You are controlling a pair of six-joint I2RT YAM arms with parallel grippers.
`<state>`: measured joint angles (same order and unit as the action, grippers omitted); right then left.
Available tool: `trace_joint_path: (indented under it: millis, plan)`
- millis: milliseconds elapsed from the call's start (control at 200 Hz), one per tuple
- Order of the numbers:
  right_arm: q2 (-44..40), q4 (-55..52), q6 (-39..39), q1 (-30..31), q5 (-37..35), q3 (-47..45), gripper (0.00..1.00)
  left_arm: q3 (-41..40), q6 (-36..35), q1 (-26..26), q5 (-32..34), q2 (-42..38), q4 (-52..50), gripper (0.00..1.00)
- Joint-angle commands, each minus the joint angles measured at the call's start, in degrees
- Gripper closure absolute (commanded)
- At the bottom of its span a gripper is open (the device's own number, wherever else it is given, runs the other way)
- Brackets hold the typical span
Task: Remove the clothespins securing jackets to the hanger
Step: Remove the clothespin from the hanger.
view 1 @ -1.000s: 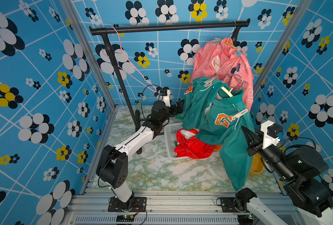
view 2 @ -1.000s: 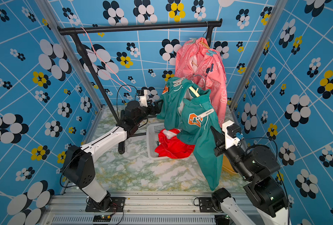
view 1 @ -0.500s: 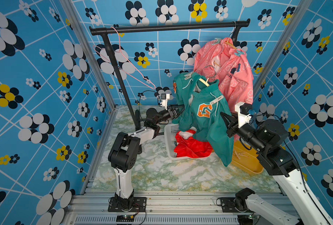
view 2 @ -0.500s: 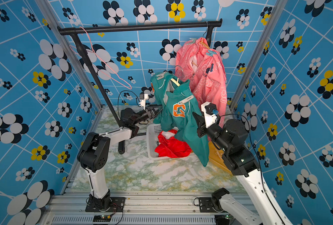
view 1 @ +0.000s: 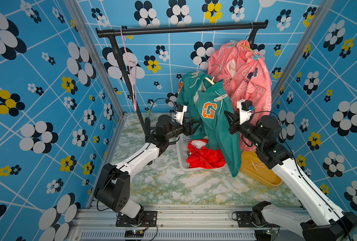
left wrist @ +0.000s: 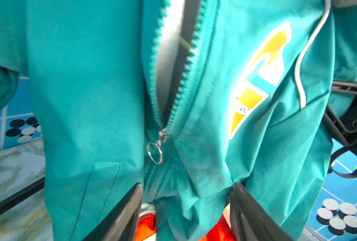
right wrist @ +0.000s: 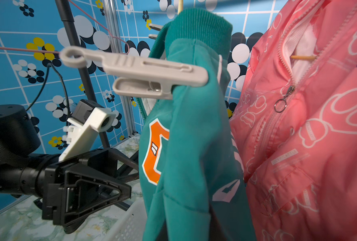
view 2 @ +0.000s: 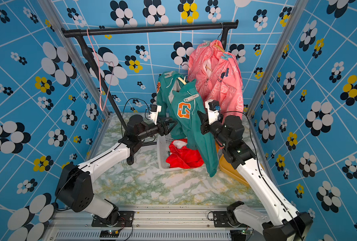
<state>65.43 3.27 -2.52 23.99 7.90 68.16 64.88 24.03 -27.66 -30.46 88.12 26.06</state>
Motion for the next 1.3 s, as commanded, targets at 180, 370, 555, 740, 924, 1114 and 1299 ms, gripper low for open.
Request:
trace_joint_path:
  millis: [180,370,555,740,924,1114,1299]
  plan:
    - [3.28,11.43,0.52,0.97,4.87,9.82,1.00,-2.37,-9.60,-1.99,13.78,-5.76,-14.13,0.31]
    - [-0.20,5.93,-1.92,1.25,6.34,7.87,1.00,1.52,-15.68,-6.94,23.23,-11.42,-22.84,0.31]
    - [-3.49,2.79,-4.27,1.86,3.94,5.62,1.00,4.71,-15.82,-10.39,27.41,-14.80,-23.23,0.32]
    - [-3.54,2.34,-8.13,4.15,-3.24,2.05,1.00,6.47,-3.54,-10.64,20.80,-15.81,-18.87,0.25]
    - [-0.59,4.00,-8.99,4.75,-6.66,0.61,1.00,8.93,1.78,-13.23,17.01,-14.74,-16.94,0.13]
    - [-0.21,4.80,-7.65,5.58,-6.39,-0.78,1.00,8.70,3.29,-13.82,20.75,-13.79,-13.11,0.12]
    - [-0.80,3.85,-7.86,8.29,-7.89,-1.51,1.00,10.75,2.25,-13.77,24.82,-11.45,-12.24,0.09]
